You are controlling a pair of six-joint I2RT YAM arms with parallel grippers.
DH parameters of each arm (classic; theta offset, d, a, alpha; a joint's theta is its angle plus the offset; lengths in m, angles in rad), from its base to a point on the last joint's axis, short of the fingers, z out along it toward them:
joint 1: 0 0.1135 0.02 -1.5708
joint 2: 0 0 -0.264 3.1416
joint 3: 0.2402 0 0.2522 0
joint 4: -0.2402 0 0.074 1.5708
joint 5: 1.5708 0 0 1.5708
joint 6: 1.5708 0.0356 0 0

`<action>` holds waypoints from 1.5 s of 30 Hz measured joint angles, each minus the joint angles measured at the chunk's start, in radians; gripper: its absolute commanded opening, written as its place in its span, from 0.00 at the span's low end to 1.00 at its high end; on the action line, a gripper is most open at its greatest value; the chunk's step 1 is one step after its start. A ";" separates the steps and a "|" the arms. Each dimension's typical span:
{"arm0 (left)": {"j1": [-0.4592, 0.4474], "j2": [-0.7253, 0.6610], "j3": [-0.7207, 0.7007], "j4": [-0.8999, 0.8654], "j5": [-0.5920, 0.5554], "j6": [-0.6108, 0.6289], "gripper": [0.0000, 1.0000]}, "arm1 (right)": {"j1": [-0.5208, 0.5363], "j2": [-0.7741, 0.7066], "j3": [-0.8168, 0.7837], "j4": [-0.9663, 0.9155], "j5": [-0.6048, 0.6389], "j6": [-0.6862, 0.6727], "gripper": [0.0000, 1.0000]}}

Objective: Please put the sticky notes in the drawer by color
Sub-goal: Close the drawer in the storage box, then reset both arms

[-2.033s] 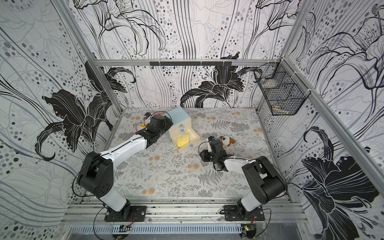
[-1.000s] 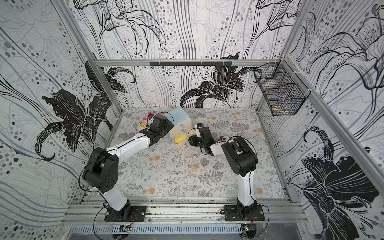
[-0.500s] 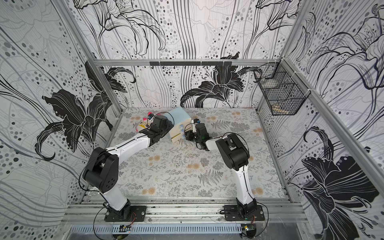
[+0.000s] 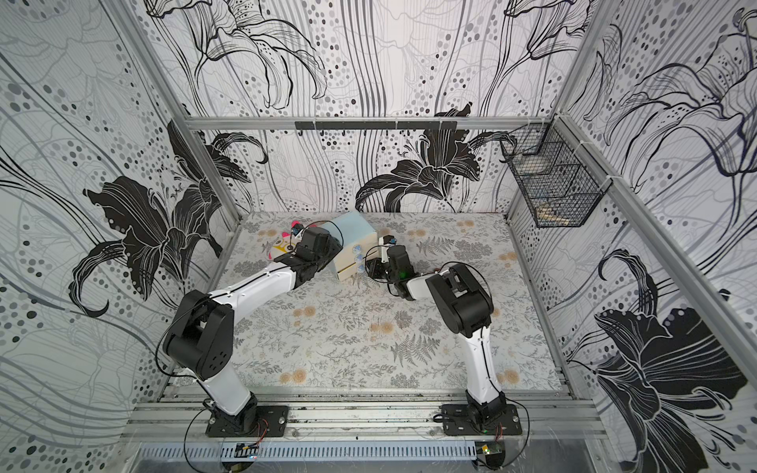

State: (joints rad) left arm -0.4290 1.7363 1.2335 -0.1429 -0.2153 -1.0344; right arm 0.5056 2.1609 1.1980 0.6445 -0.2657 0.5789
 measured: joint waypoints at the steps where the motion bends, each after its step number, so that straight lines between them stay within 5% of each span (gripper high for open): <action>1: 0.000 0.000 0.000 0.000 0.000 0.000 0.60 | 0.000 0.007 0.015 0.000 0.000 0.000 0.08; 11: 0.005 0.002 0.000 0.008 0.014 0.007 0.62 | 0.000 0.033 0.053 -0.003 0.000 0.000 0.09; 15: 0.005 0.002 -0.002 0.008 0.011 0.024 0.70 | 0.000 -0.016 -0.041 0.009 0.017 -0.015 0.16; 21: 0.003 -0.048 -0.054 0.007 -0.004 0.089 1.00 | -0.002 -0.223 -0.271 -0.005 0.085 -0.082 0.52; 28: -0.009 -0.298 -0.272 0.213 -0.077 0.256 0.97 | -0.042 -0.555 -0.453 -0.032 0.199 -0.194 0.99; 35: -0.013 -0.505 -0.624 0.574 -0.233 0.515 0.98 | -0.147 -0.777 -0.544 -0.085 0.345 -0.332 0.99; 45: 0.019 -0.547 -0.934 0.887 -0.317 0.853 0.98 | -0.293 -0.880 -0.743 -0.085 0.597 -0.524 0.99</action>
State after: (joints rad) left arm -0.4099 1.1893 0.2993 0.7437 -0.5327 -0.1810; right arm 0.2131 1.2812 0.4549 0.5591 0.3309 0.0547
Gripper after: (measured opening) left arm 0.982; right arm 0.989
